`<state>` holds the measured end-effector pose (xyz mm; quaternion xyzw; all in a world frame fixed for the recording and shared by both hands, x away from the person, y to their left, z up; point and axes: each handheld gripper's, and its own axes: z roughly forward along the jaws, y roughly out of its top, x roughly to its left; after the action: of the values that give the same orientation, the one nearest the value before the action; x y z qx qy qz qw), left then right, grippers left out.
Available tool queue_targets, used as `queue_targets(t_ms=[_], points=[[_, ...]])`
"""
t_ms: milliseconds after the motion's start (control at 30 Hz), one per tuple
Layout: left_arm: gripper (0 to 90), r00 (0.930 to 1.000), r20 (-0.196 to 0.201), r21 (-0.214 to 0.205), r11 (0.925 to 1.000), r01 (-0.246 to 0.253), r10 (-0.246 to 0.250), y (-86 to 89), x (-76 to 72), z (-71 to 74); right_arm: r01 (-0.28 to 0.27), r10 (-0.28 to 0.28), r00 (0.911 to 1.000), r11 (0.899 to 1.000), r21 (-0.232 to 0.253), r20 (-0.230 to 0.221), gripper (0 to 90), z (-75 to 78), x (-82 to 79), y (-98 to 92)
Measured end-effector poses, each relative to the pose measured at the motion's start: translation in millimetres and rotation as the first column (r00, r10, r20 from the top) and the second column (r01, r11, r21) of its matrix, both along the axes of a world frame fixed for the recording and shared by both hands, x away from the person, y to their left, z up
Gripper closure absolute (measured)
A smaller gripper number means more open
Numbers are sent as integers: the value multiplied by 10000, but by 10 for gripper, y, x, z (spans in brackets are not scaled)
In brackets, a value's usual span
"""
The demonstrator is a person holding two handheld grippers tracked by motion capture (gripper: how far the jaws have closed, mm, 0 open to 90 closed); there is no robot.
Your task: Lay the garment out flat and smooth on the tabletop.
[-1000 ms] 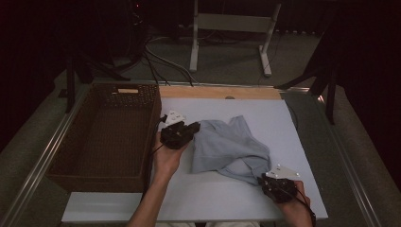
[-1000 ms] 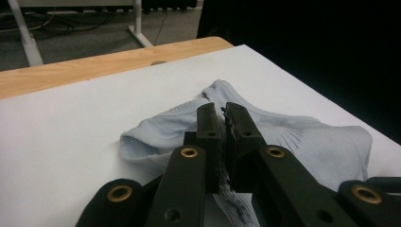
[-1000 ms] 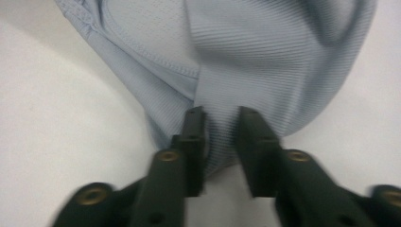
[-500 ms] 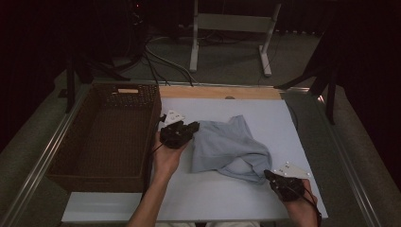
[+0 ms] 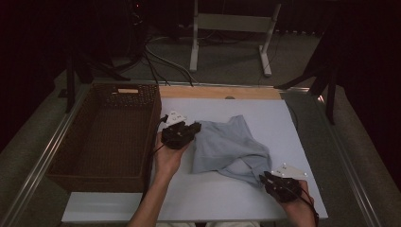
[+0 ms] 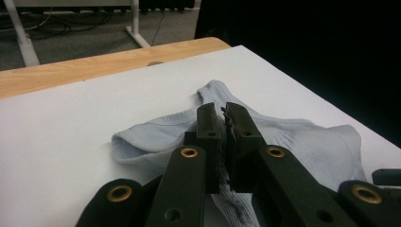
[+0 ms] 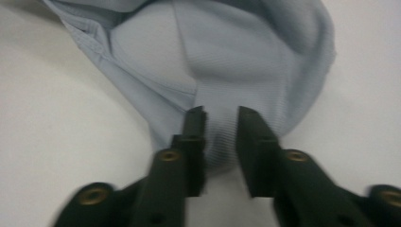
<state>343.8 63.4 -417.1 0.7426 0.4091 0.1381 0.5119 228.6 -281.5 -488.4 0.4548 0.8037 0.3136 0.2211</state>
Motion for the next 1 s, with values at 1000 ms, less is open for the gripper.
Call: queue_targets(t_ms=[1000], points=[[875,9992,18,121,9991,-402,402,100,38,20,1672,-1708,9730,9853,359,1550,900,379,-63,-507]])
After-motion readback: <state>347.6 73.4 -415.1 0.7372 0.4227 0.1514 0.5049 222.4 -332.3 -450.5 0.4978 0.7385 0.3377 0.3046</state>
